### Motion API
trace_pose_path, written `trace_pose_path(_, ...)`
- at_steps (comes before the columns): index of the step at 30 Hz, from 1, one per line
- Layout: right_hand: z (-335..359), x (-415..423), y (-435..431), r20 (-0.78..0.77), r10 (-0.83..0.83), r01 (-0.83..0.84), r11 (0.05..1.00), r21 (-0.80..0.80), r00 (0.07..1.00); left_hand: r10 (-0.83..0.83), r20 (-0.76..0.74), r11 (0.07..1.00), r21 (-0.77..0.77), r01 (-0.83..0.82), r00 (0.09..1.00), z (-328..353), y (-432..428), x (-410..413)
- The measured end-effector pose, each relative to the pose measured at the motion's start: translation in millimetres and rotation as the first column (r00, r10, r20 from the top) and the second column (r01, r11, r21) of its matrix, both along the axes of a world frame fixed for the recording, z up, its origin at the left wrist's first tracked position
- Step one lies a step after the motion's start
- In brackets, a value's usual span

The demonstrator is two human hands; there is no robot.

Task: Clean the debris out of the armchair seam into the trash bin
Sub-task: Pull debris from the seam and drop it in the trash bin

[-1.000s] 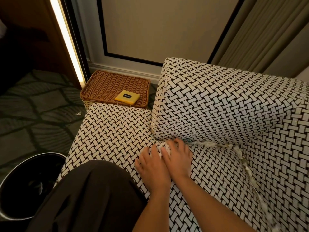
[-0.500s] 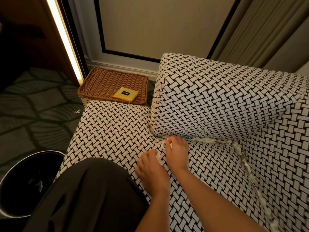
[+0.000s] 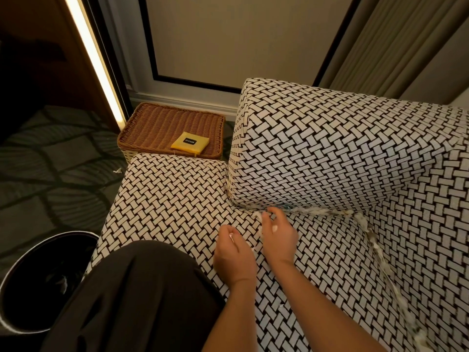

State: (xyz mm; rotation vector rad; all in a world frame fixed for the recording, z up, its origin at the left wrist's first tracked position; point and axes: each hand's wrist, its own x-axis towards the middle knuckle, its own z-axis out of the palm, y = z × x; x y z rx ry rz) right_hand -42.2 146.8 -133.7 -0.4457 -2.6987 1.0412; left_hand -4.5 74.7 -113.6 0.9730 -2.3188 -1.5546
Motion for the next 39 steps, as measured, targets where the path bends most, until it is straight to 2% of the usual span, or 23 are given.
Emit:
trace_pose_path(3, 3, 5, -2, 0.113, 0.052, -0.082, 0.954, 0.288, 0.992, -0.018, 0.003, 1.000, 0.007, 0.018, 1.000, 2, -1, -3)
trace_pose_path(5, 5, 5, -5, 0.102, 0.105, -0.136, 0.916, 0.376, 0.989, -0.018, 0.010, 1.000, 0.005, 0.018, 1.000, 2, -1, -4)
trace_pose_path(11, 0, 1, -4, 0.003, 0.133, -0.127, 0.940, 0.315, 0.991, -0.028, 0.034, 0.997, -0.068, 0.031, 0.999, -1, -2, -9)
trace_pose_path(13, -2, 1, -3, 0.007, 0.126, -0.122, 0.947, 0.298, 0.992, -0.013, 0.005, 0.999, -0.040, 0.013, 1.000, 0, -4, -11)
trace_pose_path(16, -1, 3, -4, 0.026, 0.101, -0.104, 0.965, 0.241, 0.995, 0.030, -0.045, 0.996, 0.089, -0.026, 0.999, 5, -7, -12)
trace_pose_path(20, 9, 8, -3, 0.052, 0.054, -0.059, 0.992, 0.112, 0.997, 0.147, -0.006, 0.948, 0.286, -0.139, 0.989, 16, -12, -10)
trace_pose_path(23, 22, 15, -4, 0.107, 0.091, -0.094, 0.995, 0.019, 0.990, 0.199, 0.066, 0.868, 0.452, -0.207, 0.978, 25, -16, -8)
trace_pose_path(27, 45, 18, -12, 0.071, 0.047, -0.019, 0.936, -0.351, 0.996, 0.110, 0.036, 0.818, 0.564, -0.111, 0.993, 45, -23, -9)
trace_pose_path(31, 74, 15, -36, 0.106, 0.017, 0.050, 0.800, -0.598, 0.994, -0.001, -0.093, 0.840, 0.540, 0.051, 0.996, 84, -47, -10)
trace_pose_path(34, 103, 12, -64, 0.140, 0.058, 0.069, 0.652, -0.755, 0.989, -0.071, -0.175, 0.890, 0.432, 0.142, 0.982, 108, -76, -14)
trace_pose_path(36, 124, 13, -88, 0.138, 0.107, 0.051, 0.579, -0.814, 0.985, -0.079, -0.209, 0.913, 0.376, 0.155, 0.975, 122, -101, -14)
trace_pose_path(39, 147, 15, -125, 0.151, 0.207, 0.017, 0.538, -0.843, 0.967, -0.091, -0.226, 0.946, 0.284, 0.156, 0.970, 133, -142, -9)
